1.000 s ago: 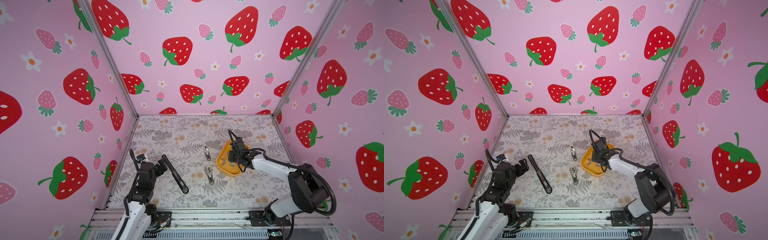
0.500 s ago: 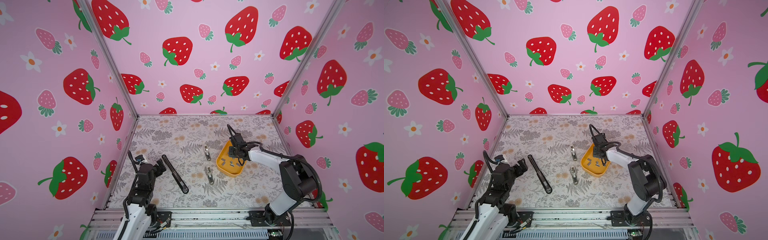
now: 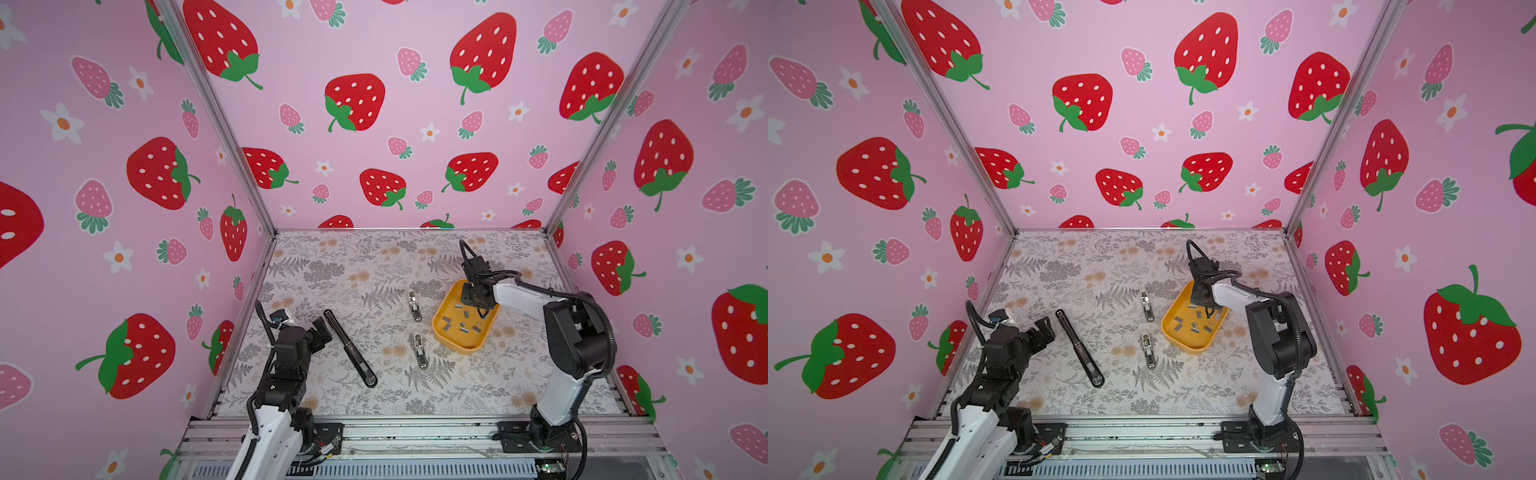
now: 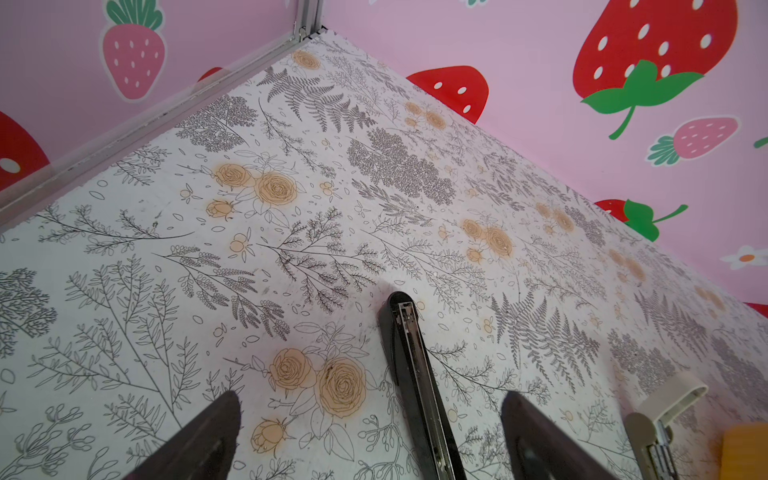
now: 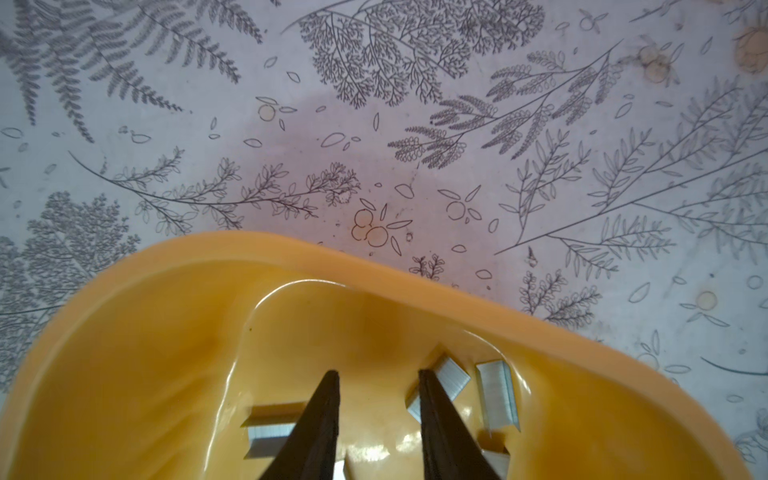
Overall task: Load the staples into the stapler
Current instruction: 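Lower the right gripper into the yellow tray and pinch a staple strip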
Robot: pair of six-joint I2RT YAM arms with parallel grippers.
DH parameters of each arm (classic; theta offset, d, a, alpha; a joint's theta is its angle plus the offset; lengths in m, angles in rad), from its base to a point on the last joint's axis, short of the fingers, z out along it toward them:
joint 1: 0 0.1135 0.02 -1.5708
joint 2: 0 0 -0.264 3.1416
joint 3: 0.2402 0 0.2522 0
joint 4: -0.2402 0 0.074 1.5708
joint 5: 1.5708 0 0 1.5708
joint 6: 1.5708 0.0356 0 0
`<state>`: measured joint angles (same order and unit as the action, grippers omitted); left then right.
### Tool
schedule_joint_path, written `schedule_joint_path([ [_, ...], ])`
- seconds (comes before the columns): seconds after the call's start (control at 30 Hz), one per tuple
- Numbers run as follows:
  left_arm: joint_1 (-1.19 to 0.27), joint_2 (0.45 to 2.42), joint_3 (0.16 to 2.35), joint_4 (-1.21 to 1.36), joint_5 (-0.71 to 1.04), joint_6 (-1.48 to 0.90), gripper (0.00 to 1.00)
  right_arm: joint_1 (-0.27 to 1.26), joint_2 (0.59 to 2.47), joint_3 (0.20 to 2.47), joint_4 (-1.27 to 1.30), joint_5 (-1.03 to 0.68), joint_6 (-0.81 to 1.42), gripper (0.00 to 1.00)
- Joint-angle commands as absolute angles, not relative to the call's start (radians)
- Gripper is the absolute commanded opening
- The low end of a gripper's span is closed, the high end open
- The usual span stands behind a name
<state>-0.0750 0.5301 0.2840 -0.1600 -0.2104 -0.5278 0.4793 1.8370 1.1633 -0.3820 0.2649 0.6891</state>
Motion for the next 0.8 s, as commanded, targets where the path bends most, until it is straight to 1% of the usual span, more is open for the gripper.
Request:
schedule_joint_path([
  [0.0,-0.062,0.525,0.274,-0.137,-0.200,-0.540,0.99,0.474,1.856,1.200,-0.480,0.315,0.748,0.36],
  [0.17,-0.056,0.517,0.271,-0.140,-0.195,-0.543,0.99,0.472,1.853,1.205,-0.523,0.337,0.770,0.39],
  [0.3,-0.052,0.512,0.269,-0.143,-0.192,-0.546,0.99,0.461,1.856,1.193,-0.508,0.306,0.773,0.41],
  [0.47,-0.048,0.501,0.266,-0.150,-0.191,-0.548,0.99,0.436,1.881,1.183,-0.475,0.230,0.775,0.41],
  [0.77,-0.042,0.496,0.264,-0.153,-0.186,-0.551,0.99,0.431,1.924,1.198,-0.450,0.185,0.781,0.40],
])
